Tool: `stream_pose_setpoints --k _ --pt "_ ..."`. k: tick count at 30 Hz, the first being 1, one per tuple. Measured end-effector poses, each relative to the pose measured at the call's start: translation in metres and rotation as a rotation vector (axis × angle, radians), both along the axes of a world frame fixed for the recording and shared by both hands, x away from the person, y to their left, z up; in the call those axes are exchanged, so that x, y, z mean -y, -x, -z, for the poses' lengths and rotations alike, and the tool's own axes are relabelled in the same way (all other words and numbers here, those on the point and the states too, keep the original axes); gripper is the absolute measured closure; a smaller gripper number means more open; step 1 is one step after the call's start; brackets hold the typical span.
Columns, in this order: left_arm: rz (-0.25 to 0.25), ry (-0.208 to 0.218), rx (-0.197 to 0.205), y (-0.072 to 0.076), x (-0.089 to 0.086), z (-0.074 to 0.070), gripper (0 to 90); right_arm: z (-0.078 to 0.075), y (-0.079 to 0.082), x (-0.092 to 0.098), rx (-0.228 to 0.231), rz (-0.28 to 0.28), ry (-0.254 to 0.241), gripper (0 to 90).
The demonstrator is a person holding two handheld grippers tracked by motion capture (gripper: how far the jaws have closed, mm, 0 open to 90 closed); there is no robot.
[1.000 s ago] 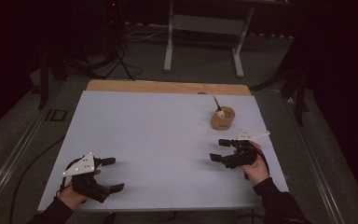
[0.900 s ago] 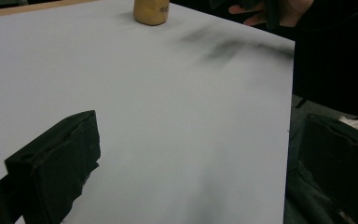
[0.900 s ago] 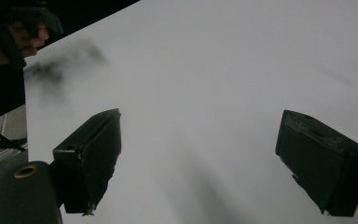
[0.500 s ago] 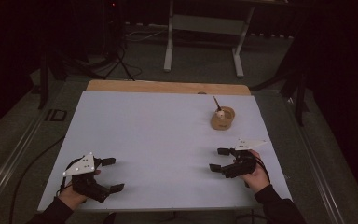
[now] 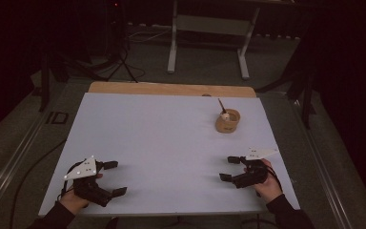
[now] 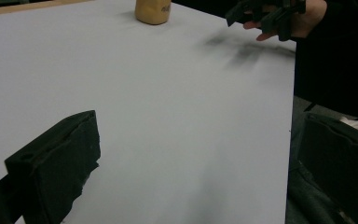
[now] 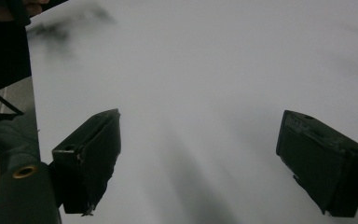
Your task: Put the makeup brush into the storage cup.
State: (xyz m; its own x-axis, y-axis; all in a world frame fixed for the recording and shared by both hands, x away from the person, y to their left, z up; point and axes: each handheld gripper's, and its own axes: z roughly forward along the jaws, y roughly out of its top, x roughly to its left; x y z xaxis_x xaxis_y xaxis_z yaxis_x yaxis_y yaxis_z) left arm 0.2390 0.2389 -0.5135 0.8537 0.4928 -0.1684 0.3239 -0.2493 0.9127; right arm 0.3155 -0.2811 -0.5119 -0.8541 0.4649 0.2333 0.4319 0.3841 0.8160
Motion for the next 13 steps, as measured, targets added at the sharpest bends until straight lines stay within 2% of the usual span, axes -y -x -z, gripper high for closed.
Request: stream_pose_setpoints --k 8,13 --pt "-0.004 -0.001 0.002 -0.0003 -0.0005 -0.0001 0.4 0.0048 0.0003 -0.0049 -0.002 -0.023 0.023 13.7" --pt "-0.002 0.003 -0.001 -0.0007 -0.0001 0.0001 0.4 0.0064 -0.0001 -0.004 -0.011 -0.02 0.017 13.5"
